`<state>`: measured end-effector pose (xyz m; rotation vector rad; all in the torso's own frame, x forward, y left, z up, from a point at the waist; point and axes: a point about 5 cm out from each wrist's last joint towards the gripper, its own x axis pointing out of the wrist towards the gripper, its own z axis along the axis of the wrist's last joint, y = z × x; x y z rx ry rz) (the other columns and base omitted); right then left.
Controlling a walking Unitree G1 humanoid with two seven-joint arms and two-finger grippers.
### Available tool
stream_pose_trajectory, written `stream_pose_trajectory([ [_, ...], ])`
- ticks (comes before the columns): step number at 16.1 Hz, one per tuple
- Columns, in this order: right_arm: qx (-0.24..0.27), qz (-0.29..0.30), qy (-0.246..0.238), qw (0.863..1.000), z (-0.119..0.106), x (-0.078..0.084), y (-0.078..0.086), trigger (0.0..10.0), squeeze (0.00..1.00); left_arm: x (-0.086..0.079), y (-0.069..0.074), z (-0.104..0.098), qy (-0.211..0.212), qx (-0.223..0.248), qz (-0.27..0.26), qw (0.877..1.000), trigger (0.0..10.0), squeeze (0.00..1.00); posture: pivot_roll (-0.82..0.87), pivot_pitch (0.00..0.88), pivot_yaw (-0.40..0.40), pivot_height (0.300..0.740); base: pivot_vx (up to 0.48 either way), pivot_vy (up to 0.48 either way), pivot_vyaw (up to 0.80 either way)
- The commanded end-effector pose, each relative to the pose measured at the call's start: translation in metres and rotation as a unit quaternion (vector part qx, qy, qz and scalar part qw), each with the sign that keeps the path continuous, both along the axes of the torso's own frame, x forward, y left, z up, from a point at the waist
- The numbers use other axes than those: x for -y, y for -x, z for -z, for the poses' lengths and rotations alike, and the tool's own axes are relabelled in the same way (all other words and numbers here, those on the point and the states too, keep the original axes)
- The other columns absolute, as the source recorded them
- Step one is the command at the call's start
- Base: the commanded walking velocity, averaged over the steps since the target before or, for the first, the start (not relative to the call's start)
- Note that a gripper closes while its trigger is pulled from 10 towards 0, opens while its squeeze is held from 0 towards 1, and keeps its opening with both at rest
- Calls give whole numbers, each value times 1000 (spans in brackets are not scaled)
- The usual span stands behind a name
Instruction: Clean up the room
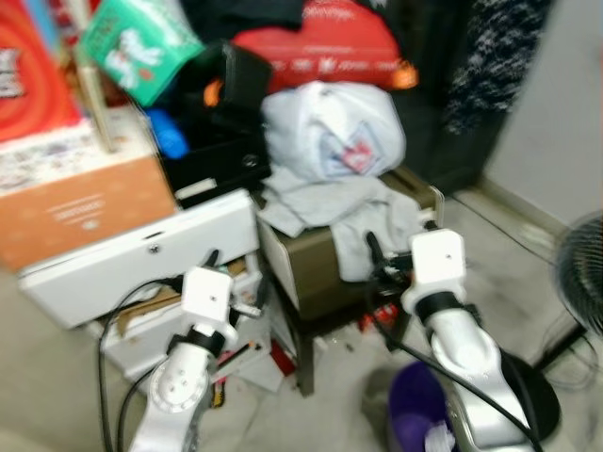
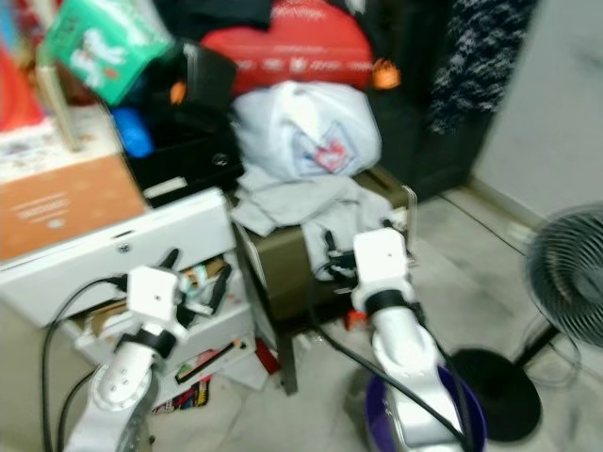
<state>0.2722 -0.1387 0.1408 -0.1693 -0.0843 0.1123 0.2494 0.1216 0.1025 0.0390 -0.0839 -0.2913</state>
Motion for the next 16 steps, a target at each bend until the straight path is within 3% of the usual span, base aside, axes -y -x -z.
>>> stream_pose_trajectory([
  [1, 0, -16, -12, 1000, 0, -8, 0, 10000, 0, -7, 1, -2, -1, 3, -4, 1000, 10000, 0, -104, 7, 12, 740, 0, 0, 800],
  [6, -3, -48, -17, 999, 1, -18, 1, 10000, 0, -2, -1, -2, -3, 7, -2, 1000, 10000, 0, -106, 8, 13, 740, 0, 0, 800],
  [13, -6, -43, -15, 999, 2, -14, -2, 10000, 0, -2, 3, -2, -2, 2, 2, 1000, 10000, 0, -100, 9, 4, 740, 0, 0, 800],
  [16, -18, -32, -17, 999, 9, -11, 5, 10000, 0, -5, 10, 2, -5, -2, -4, 1000, 10000, 0, -93, 5, 1, 740, 0, 0, 169],
])
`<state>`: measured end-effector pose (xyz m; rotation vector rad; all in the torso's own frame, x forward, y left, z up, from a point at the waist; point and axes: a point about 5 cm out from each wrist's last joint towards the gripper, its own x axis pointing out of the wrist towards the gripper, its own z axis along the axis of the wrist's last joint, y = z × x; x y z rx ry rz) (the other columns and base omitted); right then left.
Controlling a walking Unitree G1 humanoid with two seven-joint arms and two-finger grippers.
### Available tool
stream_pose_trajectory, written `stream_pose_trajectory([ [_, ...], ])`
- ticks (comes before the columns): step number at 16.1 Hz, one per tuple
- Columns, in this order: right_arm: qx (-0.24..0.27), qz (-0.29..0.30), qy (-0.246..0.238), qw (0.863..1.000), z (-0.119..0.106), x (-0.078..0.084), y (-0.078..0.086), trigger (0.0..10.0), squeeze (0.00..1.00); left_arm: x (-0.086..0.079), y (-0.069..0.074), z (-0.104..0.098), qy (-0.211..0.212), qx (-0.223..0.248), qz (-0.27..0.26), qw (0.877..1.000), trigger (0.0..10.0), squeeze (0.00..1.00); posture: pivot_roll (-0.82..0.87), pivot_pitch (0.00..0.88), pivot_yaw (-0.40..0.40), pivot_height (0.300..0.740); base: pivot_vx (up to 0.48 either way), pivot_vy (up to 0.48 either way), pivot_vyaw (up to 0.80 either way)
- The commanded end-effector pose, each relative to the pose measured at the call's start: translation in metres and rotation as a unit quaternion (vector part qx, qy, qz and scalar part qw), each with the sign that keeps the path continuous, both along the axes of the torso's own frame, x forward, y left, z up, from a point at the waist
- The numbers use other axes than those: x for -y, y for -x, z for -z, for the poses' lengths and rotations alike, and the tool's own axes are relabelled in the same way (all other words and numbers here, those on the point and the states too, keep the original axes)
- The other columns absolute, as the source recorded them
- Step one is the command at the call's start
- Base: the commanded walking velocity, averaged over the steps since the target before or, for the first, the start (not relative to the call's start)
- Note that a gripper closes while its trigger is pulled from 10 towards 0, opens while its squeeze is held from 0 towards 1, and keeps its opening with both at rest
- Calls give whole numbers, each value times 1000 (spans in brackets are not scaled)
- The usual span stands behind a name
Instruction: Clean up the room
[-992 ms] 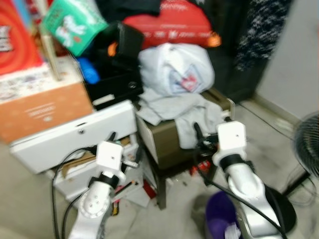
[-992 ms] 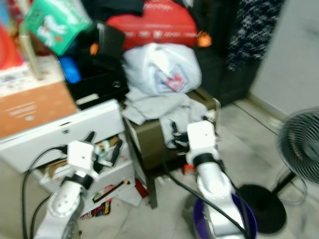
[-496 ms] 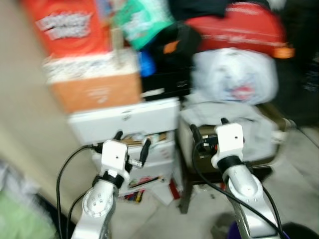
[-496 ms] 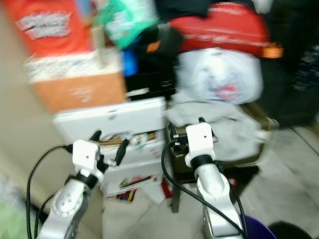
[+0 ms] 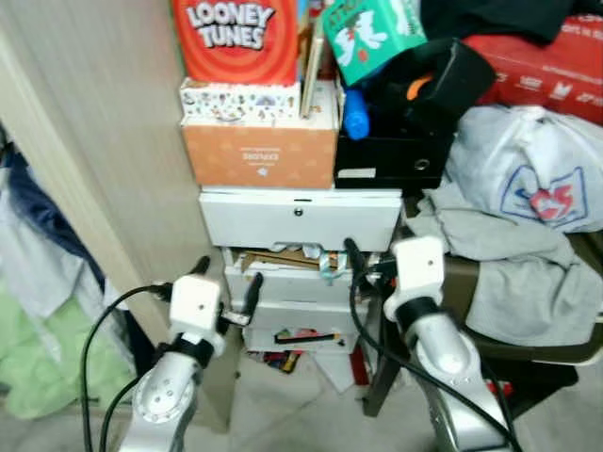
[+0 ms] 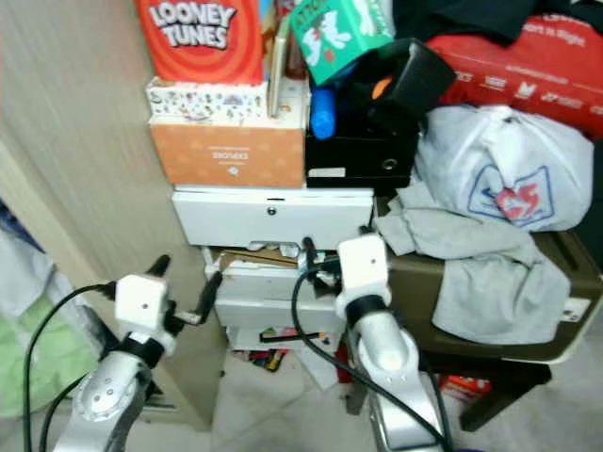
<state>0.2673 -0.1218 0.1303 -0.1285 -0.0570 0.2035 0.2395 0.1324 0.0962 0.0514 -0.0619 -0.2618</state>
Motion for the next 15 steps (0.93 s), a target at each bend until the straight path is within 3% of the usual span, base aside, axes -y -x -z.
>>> stream_pose_trajectory([
  [1, -7, 12, 2, 1000, 3, 7, 4, 10000, 0, 2, 2, -4, 1, 4, 4, 1000, 10000, 0, -90, 3, 0, 740, 0, 0, 0],
  [15, -10, 10, 0, 1000, 4, 4, 6, 10000, 0, 3, 1, -3, -3, 1, 10, 1000, 10000, 0, -94, 10, -1, 740, 0, 0, 782],
])
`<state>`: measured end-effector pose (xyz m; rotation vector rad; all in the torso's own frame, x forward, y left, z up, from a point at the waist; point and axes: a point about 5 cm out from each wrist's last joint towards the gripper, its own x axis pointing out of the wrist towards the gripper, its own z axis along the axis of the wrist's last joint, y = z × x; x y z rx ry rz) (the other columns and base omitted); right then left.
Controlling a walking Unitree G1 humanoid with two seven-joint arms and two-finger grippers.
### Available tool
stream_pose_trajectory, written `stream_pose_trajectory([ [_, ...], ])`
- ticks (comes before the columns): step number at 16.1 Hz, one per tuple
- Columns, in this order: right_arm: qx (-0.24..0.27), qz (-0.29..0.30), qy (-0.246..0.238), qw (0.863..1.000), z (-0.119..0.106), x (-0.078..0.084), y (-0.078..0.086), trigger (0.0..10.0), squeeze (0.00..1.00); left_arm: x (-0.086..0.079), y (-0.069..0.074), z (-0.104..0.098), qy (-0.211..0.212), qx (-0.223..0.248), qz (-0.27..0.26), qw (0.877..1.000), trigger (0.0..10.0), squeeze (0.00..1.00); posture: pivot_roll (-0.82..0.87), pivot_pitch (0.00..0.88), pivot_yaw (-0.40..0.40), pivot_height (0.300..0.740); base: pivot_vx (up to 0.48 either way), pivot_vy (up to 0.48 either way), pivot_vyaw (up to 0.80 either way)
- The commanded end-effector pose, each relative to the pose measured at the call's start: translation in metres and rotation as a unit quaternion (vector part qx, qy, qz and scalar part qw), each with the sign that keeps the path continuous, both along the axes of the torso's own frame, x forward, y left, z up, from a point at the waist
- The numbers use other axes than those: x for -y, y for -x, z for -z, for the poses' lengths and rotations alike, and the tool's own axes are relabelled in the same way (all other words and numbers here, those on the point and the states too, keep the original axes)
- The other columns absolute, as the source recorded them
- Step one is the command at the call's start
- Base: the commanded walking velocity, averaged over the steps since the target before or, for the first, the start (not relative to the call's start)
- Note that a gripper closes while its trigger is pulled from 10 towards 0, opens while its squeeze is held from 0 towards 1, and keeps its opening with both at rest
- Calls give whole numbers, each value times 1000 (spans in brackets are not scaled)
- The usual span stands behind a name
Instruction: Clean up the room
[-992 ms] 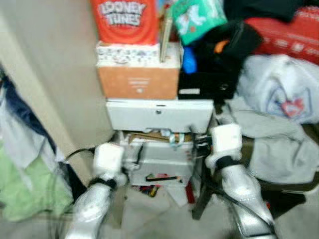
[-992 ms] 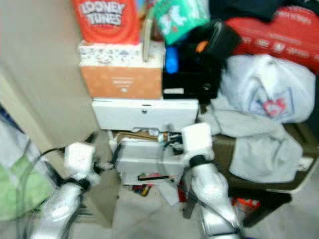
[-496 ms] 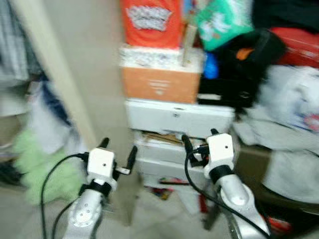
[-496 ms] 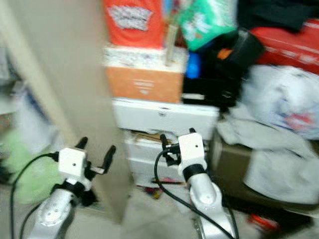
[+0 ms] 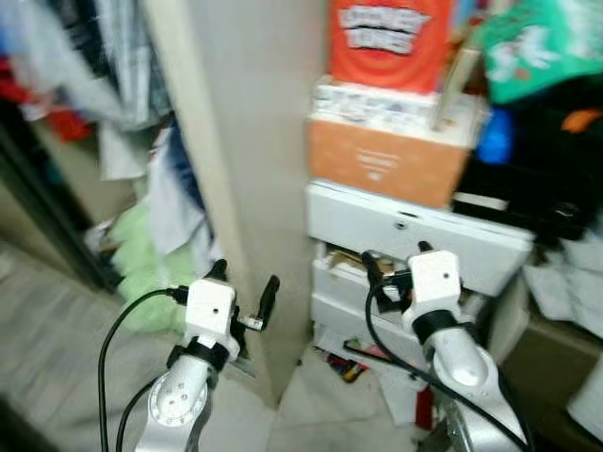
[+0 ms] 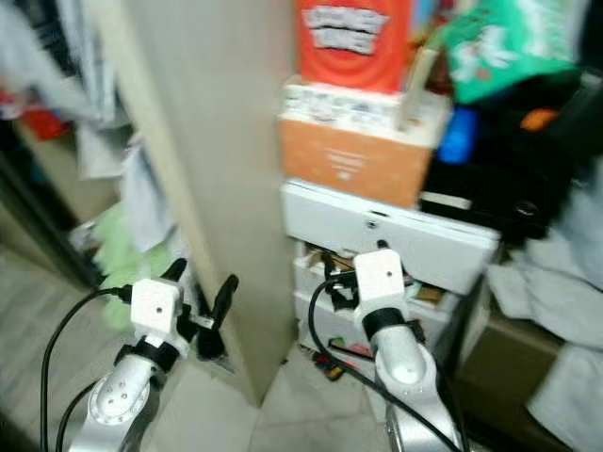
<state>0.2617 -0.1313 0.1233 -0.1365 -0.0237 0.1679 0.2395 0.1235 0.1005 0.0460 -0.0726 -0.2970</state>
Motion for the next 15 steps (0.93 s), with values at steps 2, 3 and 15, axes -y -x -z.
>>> stream_pose_trajectory([
  [2, 5, -8, -4, 1000, -3, -6, 0, 10000, 0, -7, 0, 1, -6, -4, -9, 1000, 10000, 0, -95, 10, -3, 740, 0, 0, 800],
  [3, 4, -8, -4, 1000, -3, -5, 0, 10000, 0, -7, 1, 1, -6, -4, -9, 1000, 10000, 0, -95, 12, -3, 740, 0, 0, 800],
  [15, 5, -20, 9, 1000, 0, -5, 6, 10000, 0, -8, -1, 1, -6, -4, -12, 1000, 10000, 0, -96, 16, -2, 740, 0, 0, 800],
])
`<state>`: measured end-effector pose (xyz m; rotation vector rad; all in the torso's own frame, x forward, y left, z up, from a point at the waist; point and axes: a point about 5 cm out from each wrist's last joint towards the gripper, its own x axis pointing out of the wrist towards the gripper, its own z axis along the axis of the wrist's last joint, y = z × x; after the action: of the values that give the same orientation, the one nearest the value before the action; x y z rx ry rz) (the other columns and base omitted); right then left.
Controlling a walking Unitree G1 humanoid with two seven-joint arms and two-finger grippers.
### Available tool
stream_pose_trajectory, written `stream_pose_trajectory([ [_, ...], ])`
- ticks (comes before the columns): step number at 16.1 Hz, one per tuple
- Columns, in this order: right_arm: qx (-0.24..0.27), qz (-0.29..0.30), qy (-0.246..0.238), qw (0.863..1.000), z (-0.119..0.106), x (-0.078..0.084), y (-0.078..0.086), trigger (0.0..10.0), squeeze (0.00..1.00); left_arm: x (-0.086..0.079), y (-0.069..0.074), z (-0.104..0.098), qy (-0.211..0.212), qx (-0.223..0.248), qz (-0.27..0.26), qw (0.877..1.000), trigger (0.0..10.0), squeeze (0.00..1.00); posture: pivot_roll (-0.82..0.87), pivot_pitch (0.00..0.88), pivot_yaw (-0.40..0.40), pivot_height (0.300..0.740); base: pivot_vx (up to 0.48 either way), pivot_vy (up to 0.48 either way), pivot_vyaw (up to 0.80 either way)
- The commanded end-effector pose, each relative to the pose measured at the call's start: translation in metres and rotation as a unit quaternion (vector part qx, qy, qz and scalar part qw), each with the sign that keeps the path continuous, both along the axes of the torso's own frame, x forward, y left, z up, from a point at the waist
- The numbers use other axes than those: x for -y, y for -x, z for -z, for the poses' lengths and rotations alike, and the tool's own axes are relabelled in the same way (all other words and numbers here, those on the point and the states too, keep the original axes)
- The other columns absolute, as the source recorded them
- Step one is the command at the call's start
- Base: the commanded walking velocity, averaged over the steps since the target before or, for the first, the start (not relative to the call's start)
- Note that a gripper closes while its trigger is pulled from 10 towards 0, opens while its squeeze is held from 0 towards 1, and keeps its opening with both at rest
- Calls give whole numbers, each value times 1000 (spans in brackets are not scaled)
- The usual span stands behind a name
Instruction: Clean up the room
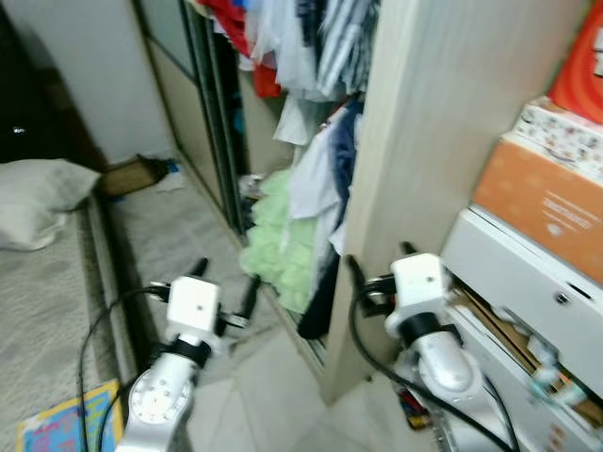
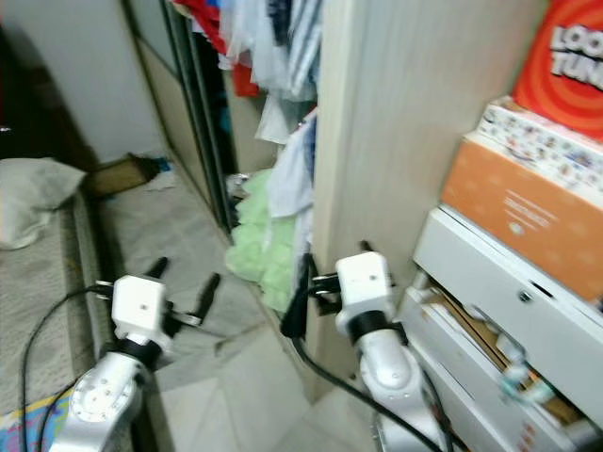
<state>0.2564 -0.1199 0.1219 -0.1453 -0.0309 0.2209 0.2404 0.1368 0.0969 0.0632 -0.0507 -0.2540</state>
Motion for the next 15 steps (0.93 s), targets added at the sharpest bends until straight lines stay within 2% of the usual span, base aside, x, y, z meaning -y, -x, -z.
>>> stream_pose_trajectory([
  [1, 2, 9, -1, 1000, -1, 7, 1, 10000, 0, 3, 0, -3, 12, -2, -2, 1000, 10000, 0, -96, 16, -2, 740, 0, 0, 800],
  [4, -8, 40, -18, 999, 1, 18, 8, 10000, 0, -10, 6, -4, 17, -9, -26, 999, 10000, 0, -91, 15, 0, 740, 0, 0, 800],
  [6, -26, 70, -19, 997, 6, 32, 20, 10000, 0, -23, 14, -1, 13, -18, -49, 999, 10000, 0, -75, 15, -5, 740, 0, 0, 800],
  [8, -30, 68, -16, 997, 8, 34, 24, 10000, 0, -23, 13, 0, 14, -21, -50, 998, 10000, 0, -77, 9, -6, 740, 0, 0, 800],
  [15, -33, 60, -12, 998, 9, 32, 23, 10000, 0, -18, 7, -3, 17, -16, -43, 999, 10000, 0, -79, 0, -3, 740, 0, 0, 775],
])
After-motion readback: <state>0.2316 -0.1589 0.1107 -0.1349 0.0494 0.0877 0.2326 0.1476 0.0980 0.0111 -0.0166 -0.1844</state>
